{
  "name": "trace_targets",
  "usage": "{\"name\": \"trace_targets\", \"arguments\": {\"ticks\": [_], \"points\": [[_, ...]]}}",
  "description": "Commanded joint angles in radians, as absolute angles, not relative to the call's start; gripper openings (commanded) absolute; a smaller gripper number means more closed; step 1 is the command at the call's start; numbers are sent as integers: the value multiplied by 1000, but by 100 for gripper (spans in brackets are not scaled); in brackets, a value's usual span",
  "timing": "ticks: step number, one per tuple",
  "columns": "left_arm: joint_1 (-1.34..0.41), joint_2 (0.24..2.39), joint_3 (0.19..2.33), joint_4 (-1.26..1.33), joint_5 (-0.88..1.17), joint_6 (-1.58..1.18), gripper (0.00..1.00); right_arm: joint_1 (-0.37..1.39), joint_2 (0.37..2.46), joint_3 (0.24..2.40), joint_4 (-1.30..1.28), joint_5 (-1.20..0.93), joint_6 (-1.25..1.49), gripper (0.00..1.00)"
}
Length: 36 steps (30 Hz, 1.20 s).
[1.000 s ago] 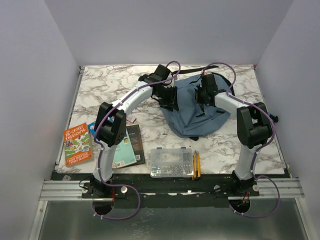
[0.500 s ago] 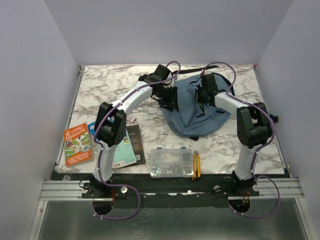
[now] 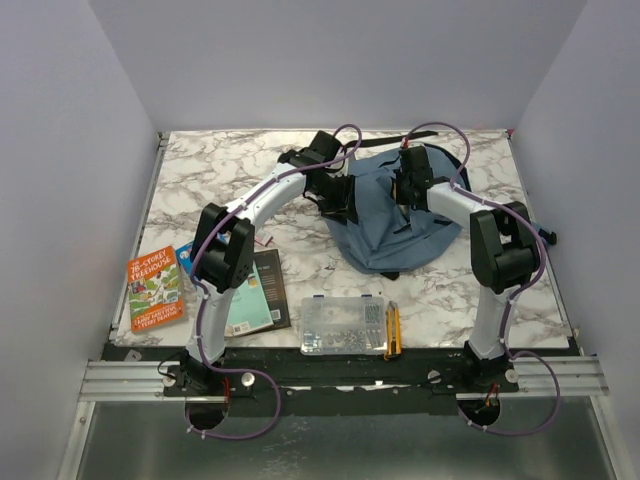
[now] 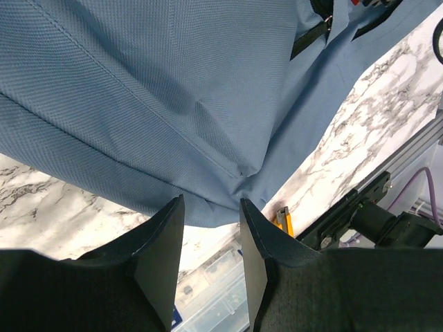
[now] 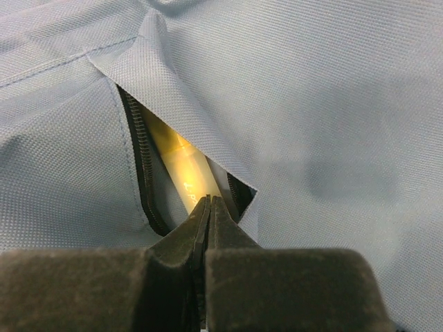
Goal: Pack the student bag
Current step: Place the stationery in the student bag.
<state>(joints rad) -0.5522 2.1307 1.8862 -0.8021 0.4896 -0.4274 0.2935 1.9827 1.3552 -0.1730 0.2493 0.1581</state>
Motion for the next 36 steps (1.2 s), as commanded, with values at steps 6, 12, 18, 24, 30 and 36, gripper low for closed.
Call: {"name": "trace_targets", "arguments": {"ticks": [6, 12, 18, 24, 30, 36], "points": [[-561, 2153, 1898, -796, 530, -430, 40, 287, 2075, 1391, -257, 9, 205, 1], [-561, 2146, 1900, -795, 533, -430, 40, 262, 2009, 1362, -221, -316, 329, 1], [-562, 2137, 1898, -795, 538, -430, 40, 255, 1906, 1377, -226, -151, 327, 7], [-564, 2122, 1896, -795, 538, -429, 40, 255, 1911, 1415, -259, -36, 245, 13], [-566, 2117, 1891, -793, 533, -428, 40, 254, 1963, 1424, -268, -32, 243, 9], [-567, 2115, 1890, -793, 529, -426, 41, 256, 1986, 1411, -270, 118, 225, 2]]}}
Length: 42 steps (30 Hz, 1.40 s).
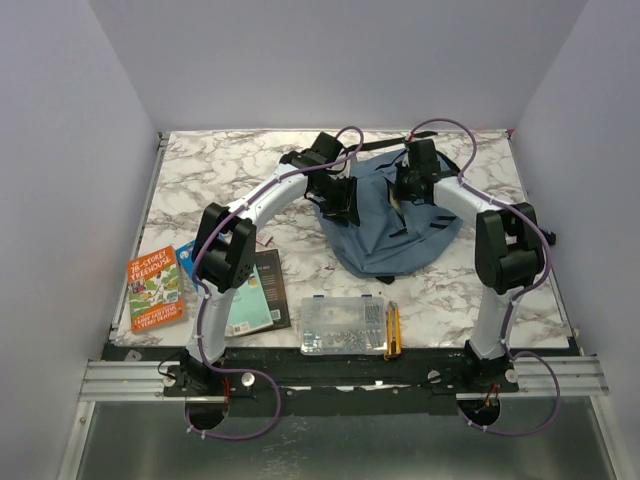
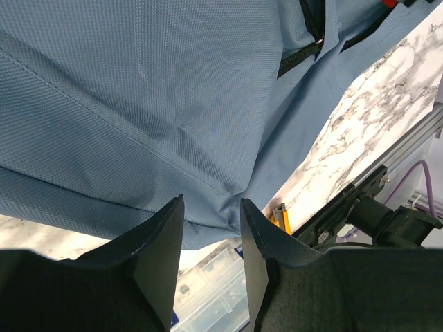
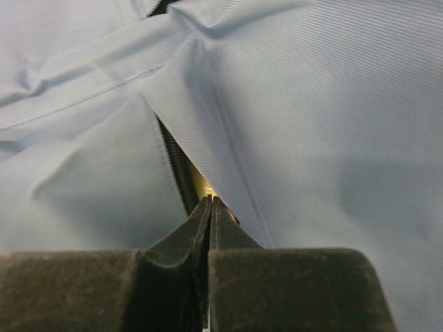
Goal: Pack the student bag
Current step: Place the stationery in the student bag.
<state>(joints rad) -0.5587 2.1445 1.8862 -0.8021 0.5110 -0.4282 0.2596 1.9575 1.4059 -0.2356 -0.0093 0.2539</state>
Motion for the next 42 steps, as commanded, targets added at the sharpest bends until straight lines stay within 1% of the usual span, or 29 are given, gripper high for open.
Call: {"name": "trace_targets", "arguments": {"ticks": [1, 5, 9, 11, 14, 16, 18, 20, 23, 25, 28, 32, 35, 39, 41, 42], "points": [[-567, 2118, 1890, -793, 527, -425, 41, 256, 1985, 1398, -257, 142, 223, 1], [-568, 2125, 1890, -792, 531, -425, 42, 261, 1992, 1367, -257, 215, 206, 1], [-567, 2133, 1893, -792, 538, -430, 42, 265, 2014, 1335, -229, 149, 216, 1], [-569, 2132, 1893, -792, 533, -427, 42, 266, 2020, 1321, -211, 63, 251, 1], [-569, 2128, 1892, -792, 533, -423, 42, 266, 2002, 1276, -110, -215, 303, 1], [-568, 2120, 1891, -790, 532, -418, 43, 263, 1974, 1250, -28, -362, 366, 1], [-568, 2108, 1891, -790, 526, -406, 45, 252, 1945, 1238, 33, -421, 410, 2], [-569, 2089, 1888, -789, 514, -393, 47, 249, 1925, 1255, 6, -362, 406, 3], [-566, 2043, 1881, -790, 490, -364, 49, 249, 1919, 1313, -122, -232, 356, 3], [-557, 2011, 1876, -788, 479, -351, 51, 250, 1912, 1329, -174, -192, 321, 4], [-536, 1955, 1860, -777, 464, -349, 53, 249, 1892, 1311, -183, -168, 298, 5], [-502, 1873, 1808, -764, 405, -348, 58, 250, 1848, 1283, -204, -171, 298, 11], [-447, 1793, 1700, -722, 342, -370, 63, 251, 1788, 1248, -214, -204, 322, 18], [-338, 1725, 1576, -695, 227, -418, 67, 251, 1696, 1182, -207, -258, 366, 27], [-280, 1712, 1536, -696, 162, -460, 72, 250, 1654, 1149, -197, -304, 362, 34], [-252, 1711, 1519, -696, 135, -496, 78, 252, 1633, 1132, -189, -319, 360, 36]]}}
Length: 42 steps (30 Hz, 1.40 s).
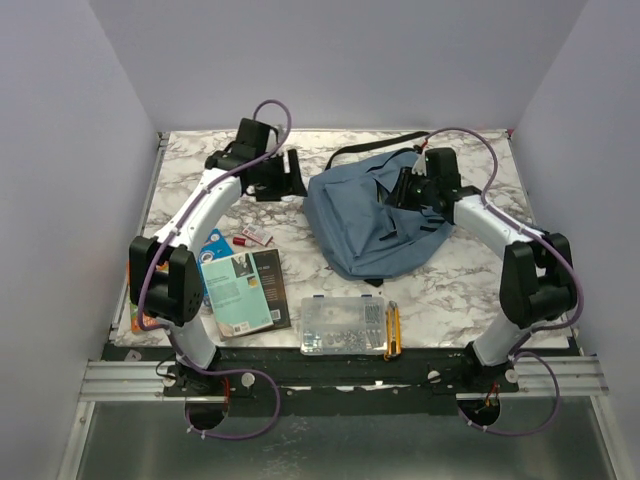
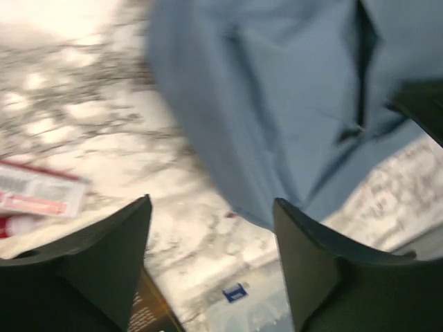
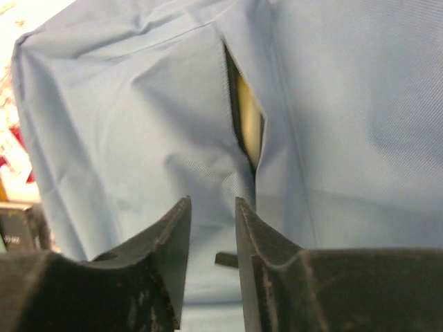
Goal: Pack the student bag
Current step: Place the stationery in the student bag, then pick up the stationery from the center of the board.
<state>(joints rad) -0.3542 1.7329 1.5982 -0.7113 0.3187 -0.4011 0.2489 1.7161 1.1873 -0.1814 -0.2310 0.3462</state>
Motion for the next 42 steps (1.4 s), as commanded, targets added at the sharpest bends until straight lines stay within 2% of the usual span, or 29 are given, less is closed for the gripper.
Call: {"name": "trace_targets", "arguments": {"ticks": [1, 4, 12, 20, 25, 31, 35, 36, 37, 38, 39, 42], "points": [[-226, 1713, 1506, -696, 130, -531, 80, 252, 1617, 1120, -189, -322, 358, 40], [-159, 1727, 1471, -696, 142, -647, 83, 251, 1578, 1095, -193, -332, 344, 46], [-125, 1830, 1483, -763, 49, -875, 88, 251, 1551, 1062, -201, -337, 331, 49], [-107, 2005, 1582, -869, 89, -1023, 82, 252, 1503, 1025, -206, -322, 324, 49], [-100, 2000, 1584, -866, 32, -1054, 80, 252, 1476, 1007, -207, -323, 330, 49], [-94, 1915, 1450, -768, 114, -1126, 78, 260, 1468, 997, -191, -337, 362, 50], [-88, 1805, 1437, -748, 87, -1047, 83, 360, 1484, 1014, -124, -310, 389, 57], [-88, 1773, 1434, -747, 84, -1015, 84, 391, 1490, 1023, -104, -284, 394, 62], [-87, 1730, 1427, -742, 79, -990, 86, 431, 1496, 1037, -90, -258, 395, 70], [-87, 1690, 1415, -728, 80, -956, 87, 475, 1510, 1060, -80, -240, 390, 96], [-87, 1639, 1399, -708, 78, -927, 88, 510, 1526, 1085, -76, -217, 381, 100], [-88, 1497, 1358, -645, 91, -820, 90, 629, 1599, 1183, -60, -168, 351, 100]]}}
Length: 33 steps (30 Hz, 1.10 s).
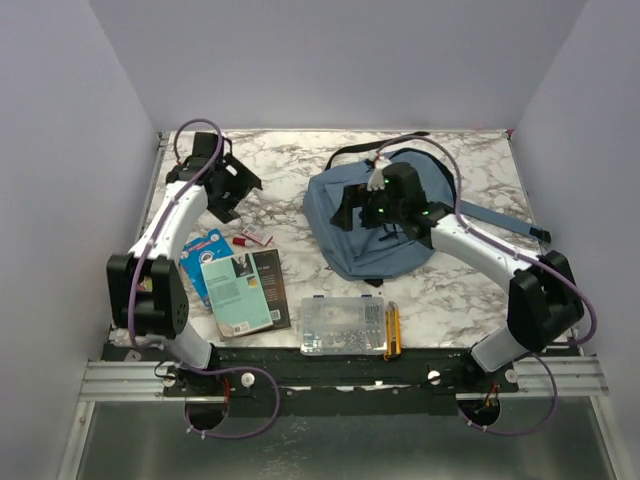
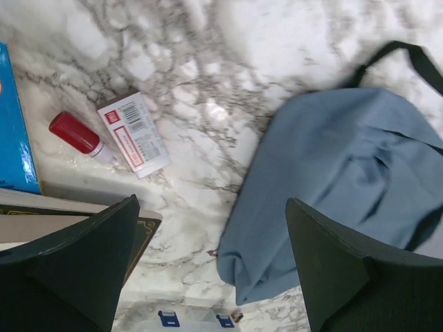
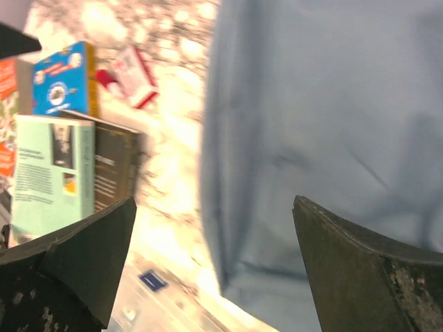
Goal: Pack the student bag
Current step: Pick up the stationery from the center of the board.
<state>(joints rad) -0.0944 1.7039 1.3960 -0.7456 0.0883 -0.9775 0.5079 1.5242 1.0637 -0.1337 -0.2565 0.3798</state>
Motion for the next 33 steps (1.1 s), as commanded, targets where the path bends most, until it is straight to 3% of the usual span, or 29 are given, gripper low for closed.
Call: {"name": "trace_targets", "arguments": {"ticks": [1, 10, 17, 21, 28, 33], "points": [[-88, 1452, 1352, -631, 97, -790, 91, 659, 1628, 1209, -38, -160, 342, 100], [-89, 1149, 1255, -498, 218, -614, 97, 843, 1974, 1456, 128, -118, 237, 97], [-92, 1095, 1302, -536, 223, -526, 98, 882, 2267, 1799, -12, -76, 161, 94], [-116, 1105, 1288, -538, 224, -504, 97, 884, 2380, 1958, -137, -62, 120, 87], [-114, 1133, 1283, -537, 279, -515, 95, 889, 2499, 2098, -282, -61, 30, 81], [-100, 1155, 1270, -529, 319, -533, 95, 906, 2510, 2085, -290, -75, -29, 82]]}}
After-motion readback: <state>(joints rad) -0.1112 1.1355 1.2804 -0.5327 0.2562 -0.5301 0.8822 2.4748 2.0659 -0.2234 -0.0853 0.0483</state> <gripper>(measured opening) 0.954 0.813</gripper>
